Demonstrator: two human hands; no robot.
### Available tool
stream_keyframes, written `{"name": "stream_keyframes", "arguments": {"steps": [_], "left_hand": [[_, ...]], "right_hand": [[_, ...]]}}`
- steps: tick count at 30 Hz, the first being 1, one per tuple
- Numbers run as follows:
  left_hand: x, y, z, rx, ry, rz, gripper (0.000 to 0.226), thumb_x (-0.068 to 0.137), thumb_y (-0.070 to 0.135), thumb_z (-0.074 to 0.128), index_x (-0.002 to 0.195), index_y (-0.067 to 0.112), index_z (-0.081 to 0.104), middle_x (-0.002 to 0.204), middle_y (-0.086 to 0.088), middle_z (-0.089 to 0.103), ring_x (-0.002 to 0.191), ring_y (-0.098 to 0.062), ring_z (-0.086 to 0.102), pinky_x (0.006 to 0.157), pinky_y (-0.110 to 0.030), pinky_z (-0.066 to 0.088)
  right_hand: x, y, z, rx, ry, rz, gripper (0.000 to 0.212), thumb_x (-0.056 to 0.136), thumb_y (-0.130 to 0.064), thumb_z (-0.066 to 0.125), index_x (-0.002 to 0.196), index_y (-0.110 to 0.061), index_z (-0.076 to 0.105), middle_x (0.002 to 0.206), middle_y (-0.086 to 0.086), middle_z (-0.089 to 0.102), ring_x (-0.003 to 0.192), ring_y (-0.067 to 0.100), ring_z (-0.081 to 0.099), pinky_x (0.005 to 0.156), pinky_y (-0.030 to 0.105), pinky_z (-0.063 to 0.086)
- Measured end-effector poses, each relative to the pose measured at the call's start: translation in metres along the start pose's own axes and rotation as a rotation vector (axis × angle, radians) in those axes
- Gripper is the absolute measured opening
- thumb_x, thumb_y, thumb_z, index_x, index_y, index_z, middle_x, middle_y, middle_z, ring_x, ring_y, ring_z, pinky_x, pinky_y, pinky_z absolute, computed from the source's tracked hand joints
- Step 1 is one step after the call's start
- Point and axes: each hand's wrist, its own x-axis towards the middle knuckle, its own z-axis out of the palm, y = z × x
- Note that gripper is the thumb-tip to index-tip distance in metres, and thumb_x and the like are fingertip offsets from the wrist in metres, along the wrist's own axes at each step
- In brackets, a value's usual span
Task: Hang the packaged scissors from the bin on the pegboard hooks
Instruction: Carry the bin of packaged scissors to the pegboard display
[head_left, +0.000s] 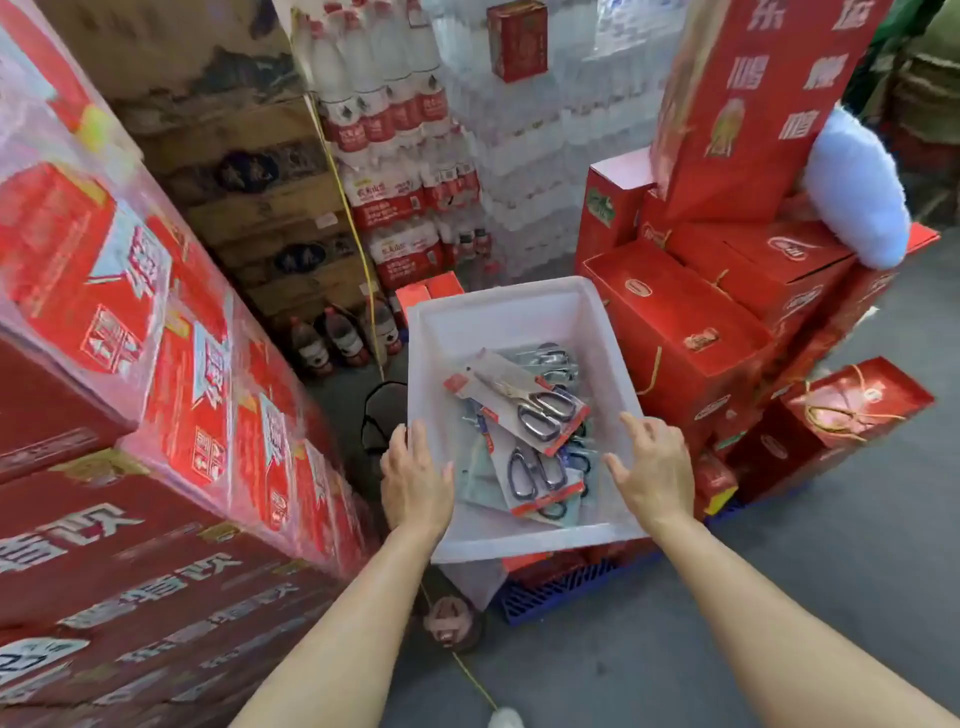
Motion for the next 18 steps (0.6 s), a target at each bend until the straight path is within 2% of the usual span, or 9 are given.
{"name": "stream_keyframes", "arguments": {"steps": [3,5,7,9,13,18], "left_hand": [[0.019,-0.004,0.013,-0.117,-0.042,-0.076,0.075,0.094,0.034,0.056,0.154,0.026,0.012,0.156,-0.005,0.02,0.13,-0.032,0.041,0.093,-0.045,0.047],[0.032,-0.008,0.022,-0.159,-0.064,-0.1,0.076,0.095,0.035,0.055,0.154,0.028,0.007,0.151,-0.007,0.027,0.121,-0.033,0.052,0.089,-0.043,0.048],[0.044,-0.013,0.028,-0.145,-0.038,-0.103,0.078,0.095,0.033,0.055,0.155,0.028,0.006,0.139,-0.01,0.038,0.106,-0.034,0.059,0.082,-0.043,0.049],[0.054,-0.016,0.03,-0.151,-0.015,-0.099,0.079,0.095,0.029,0.057,0.155,0.029,0.006,0.13,-0.013,0.045,0.097,-0.036,0.061,0.078,-0.043,0.049],[0.057,-0.022,0.032,-0.211,0.016,-0.093,0.082,0.091,0.023,0.063,0.155,0.03,0.012,0.118,-0.015,0.053,0.096,-0.036,0.061,0.078,-0.043,0.049],[0.029,-0.041,0.023,-0.27,0.103,-0.072,0.088,0.086,0.016,0.071,0.154,0.03,0.017,0.095,-0.013,0.055,0.076,-0.029,0.059,0.071,-0.041,0.053]], "right_hand": [[0.017,0.003,0.012,0.0,0.017,0.089,0.064,0.075,-0.023,0.079,0.132,-0.011,0.052,0.123,0.012,0.057,0.1,0.035,0.054,0.08,0.043,0.049],[0.025,0.005,0.018,0.033,-0.028,0.166,0.068,0.084,-0.027,0.071,0.143,-0.017,0.04,0.129,0.01,0.05,0.094,0.032,0.059,0.064,0.036,0.048],[0.033,0.01,0.025,0.025,-0.066,0.188,0.07,0.09,-0.03,0.062,0.15,-0.024,0.027,0.117,0.009,0.052,0.08,0.032,0.061,0.055,0.034,0.044],[0.041,0.015,0.029,0.03,-0.077,0.209,0.07,0.093,-0.029,0.058,0.152,-0.029,0.021,0.106,0.01,0.055,0.077,0.034,0.061,0.057,0.038,0.047],[0.043,0.015,0.032,0.158,-0.051,0.243,0.069,0.091,-0.023,0.061,0.151,-0.031,0.026,0.097,0.013,0.059,0.083,0.036,0.061,0.067,0.042,0.051],[0.016,0.005,0.024,0.262,-0.004,0.223,0.068,0.087,-0.018,0.066,0.147,-0.031,0.035,0.097,0.014,0.062,0.087,0.037,0.062,0.07,0.042,0.048]]}}
